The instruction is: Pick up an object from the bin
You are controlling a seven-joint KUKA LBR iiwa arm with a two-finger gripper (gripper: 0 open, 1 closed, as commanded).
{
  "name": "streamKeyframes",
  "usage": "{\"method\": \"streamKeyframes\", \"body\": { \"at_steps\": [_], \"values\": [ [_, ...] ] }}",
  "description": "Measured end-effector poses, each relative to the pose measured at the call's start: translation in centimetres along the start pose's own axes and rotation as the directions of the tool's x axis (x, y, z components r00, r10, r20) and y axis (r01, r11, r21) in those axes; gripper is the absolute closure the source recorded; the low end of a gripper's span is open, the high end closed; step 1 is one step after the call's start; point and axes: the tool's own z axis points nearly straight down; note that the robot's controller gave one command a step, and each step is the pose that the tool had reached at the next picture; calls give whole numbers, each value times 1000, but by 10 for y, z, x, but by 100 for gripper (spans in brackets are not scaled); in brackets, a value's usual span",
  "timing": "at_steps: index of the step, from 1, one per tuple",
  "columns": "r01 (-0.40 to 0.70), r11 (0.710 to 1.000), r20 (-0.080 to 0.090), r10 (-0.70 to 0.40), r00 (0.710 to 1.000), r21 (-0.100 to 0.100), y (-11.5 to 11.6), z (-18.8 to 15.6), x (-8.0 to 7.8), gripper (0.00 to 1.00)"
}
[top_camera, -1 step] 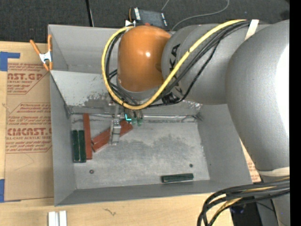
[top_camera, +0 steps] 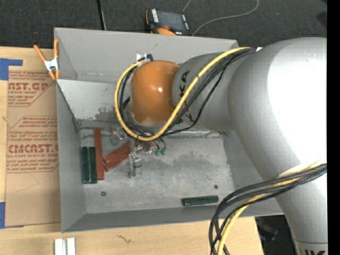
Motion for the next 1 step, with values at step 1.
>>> {"method": "streamKeyframes", "body": {
  "at_steps": [1],
  "values": [
    [109,994,6,-109,994,1,7,-34,12,0]
  ]
}}
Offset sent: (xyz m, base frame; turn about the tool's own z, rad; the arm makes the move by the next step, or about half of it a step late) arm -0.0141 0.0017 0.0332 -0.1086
